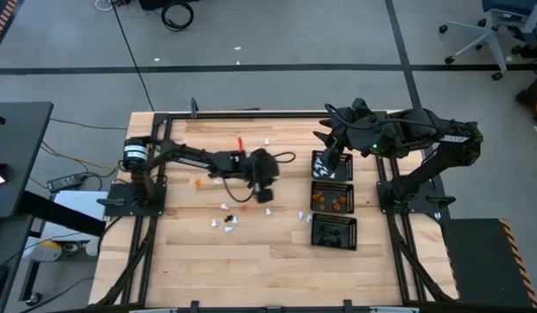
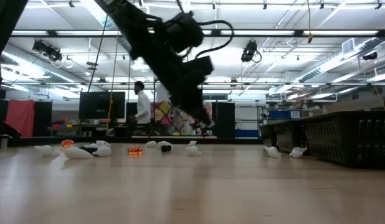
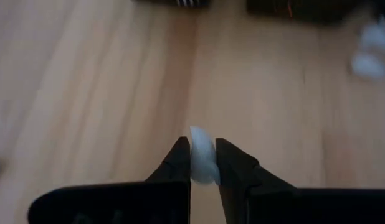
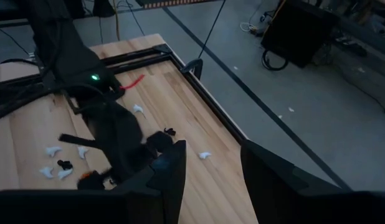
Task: Sort Halloween decoration
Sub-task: Put the white ghost toy into the top black bin
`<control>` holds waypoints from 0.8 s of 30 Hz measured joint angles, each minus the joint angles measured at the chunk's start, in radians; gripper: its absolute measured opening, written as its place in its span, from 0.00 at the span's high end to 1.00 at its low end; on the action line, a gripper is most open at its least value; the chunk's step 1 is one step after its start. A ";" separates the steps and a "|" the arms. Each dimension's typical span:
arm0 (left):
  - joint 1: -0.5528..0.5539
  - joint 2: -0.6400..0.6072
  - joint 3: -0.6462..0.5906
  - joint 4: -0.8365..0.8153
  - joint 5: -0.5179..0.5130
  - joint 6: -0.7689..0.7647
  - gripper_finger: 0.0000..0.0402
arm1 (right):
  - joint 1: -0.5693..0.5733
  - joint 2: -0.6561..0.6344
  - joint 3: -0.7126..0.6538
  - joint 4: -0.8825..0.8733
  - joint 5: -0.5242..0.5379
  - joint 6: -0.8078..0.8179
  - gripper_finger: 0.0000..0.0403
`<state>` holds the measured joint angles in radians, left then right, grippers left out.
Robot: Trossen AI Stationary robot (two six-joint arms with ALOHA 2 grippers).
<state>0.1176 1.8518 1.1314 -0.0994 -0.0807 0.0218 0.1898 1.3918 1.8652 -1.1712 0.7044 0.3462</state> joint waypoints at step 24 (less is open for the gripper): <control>0.081 0.575 0.877 -0.168 0.171 0.039 0.90 | 0.000 0.000 0.001 0.011 0.000 -0.007 0.61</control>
<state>0.1981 2.4268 2.0085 -0.2676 0.0906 0.0613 0.1894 1.3914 1.8660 -1.1599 0.7044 0.3389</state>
